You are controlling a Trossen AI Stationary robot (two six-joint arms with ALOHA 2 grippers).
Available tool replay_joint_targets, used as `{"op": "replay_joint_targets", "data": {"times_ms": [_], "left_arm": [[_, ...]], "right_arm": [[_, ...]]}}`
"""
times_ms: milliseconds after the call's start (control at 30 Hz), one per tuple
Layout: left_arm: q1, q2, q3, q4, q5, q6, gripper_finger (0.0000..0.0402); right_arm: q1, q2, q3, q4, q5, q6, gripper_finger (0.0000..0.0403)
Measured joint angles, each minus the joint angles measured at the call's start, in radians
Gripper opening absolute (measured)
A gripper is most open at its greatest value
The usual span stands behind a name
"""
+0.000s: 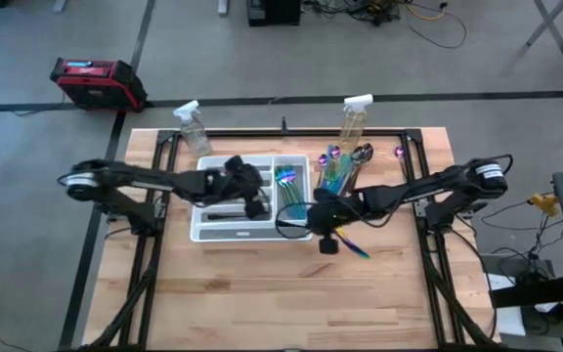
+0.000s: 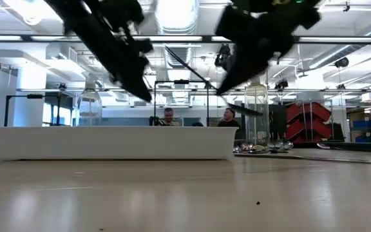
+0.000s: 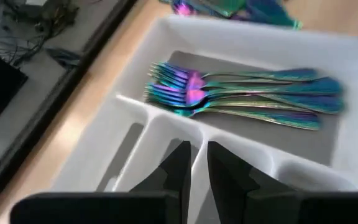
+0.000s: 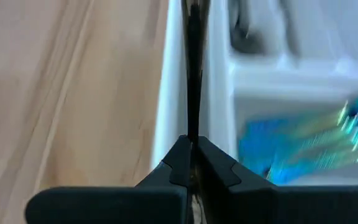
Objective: Sort silverware
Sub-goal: Put the black spoon with the other black spoon on the silverware tray
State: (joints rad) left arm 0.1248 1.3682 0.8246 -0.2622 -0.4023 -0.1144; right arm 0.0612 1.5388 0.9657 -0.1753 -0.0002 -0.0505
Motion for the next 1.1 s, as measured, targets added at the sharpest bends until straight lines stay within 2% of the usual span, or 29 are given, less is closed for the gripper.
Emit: {"op": "replay_joint_targets", "data": {"times_ms": [200, 367, 567, 633, 667, 733, 833, 1100], "left_arm": [[-0.033, -0.264, -0.004, -0.336, -0.009, -0.236, 0.0039], [-0.071, -0.436, -0.022, -0.443, -0.029, -0.29, 0.0039], [-0.074, -0.62, -0.021, -0.515, -0.161, -0.292, 0.0039], [-0.074, -0.645, -0.021, -0.519, -0.17, -0.285, 0.0039], [-0.074, -0.662, -0.024, -0.519, -0.175, -0.278, 0.0039], [-0.073, -0.686, -0.034, -0.513, -0.177, -0.262, 0.0039], [-0.074, -0.684, -0.046, -0.517, -0.177, -0.254, 0.0039], [-0.072, -0.632, -0.058, -0.534, -0.179, -0.254, 0.0039]], "right_arm": [[-0.052, 0.151, 0.208, 0.084, 0.0, -0.105, 0.0], [-0.087, 0.338, 0.389, 0.074, -0.004, -0.117, 0.0], [-0.144, 0.509, 0.577, 0.039, -0.049, -0.113, 0.0], [-0.159, 0.543, 0.607, 0.013, -0.066, -0.1, 0.0], [-0.17, 0.573, 0.665, -0.053, -0.1, -0.088, 0.0], [-0.177, 0.627, 0.72, -0.031, -0.133, -0.072, 0.0], [-0.177, 0.674, 0.769, -0.116, -0.189, -0.053, 0.0], [-0.173, 0.752, 0.85, -0.173, -0.202, -0.054, 0.0]]}}
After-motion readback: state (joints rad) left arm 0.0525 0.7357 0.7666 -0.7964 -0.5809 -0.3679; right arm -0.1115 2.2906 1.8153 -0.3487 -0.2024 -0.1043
